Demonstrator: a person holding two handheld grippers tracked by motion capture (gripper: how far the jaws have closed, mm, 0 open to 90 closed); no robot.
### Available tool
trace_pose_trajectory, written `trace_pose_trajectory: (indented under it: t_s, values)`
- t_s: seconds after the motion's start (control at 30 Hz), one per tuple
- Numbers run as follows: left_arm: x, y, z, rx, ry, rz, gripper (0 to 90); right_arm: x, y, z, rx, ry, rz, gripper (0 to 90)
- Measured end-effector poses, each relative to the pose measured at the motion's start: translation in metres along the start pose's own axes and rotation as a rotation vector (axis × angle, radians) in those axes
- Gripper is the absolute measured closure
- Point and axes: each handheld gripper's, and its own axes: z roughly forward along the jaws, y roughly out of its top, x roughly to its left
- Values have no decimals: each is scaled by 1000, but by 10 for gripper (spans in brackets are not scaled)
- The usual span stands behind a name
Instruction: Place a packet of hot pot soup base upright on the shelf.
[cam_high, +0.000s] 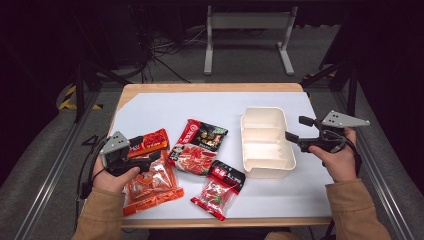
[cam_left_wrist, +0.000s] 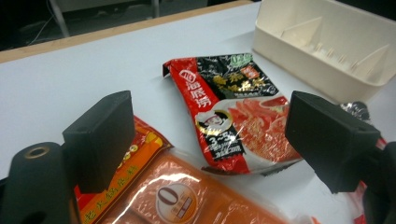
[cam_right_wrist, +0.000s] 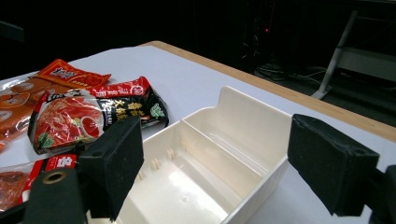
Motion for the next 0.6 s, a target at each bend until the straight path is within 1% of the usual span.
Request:
trace_pose_trajectory:
  t_s: [0.03, 0.2, 0.3, 0.37, 0.47, 0.53, 0.6]
  values:
    - [1, 2, 0, -16, -3, -10, 164, 0, 0, 0, -1, 1, 0, 190]
    - [2, 8, 0, -32, -2, -16, 158, 0, 0, 1, 4, -2, -4, 194]
    - [3, 16, 3, -31, -2, -14, 162, 0, 0, 1, 12, 6, -10, 198]
    - [2, 27, 8, -8, -3, 1, 165, 0, -1, 1, 16, 10, -11, 198]
    - [1, 40, 14, 2, -8, 13, 167, -3, -1, 1, 21, 17, -11, 198]
    - [2, 47, 18, 3, -13, 16, 165, -4, -1, 2, 22, 19, -10, 197]
    - [2, 52, 22, 4, -9, 19, 164, -4, 0, 2, 22, 21, -13, 197]
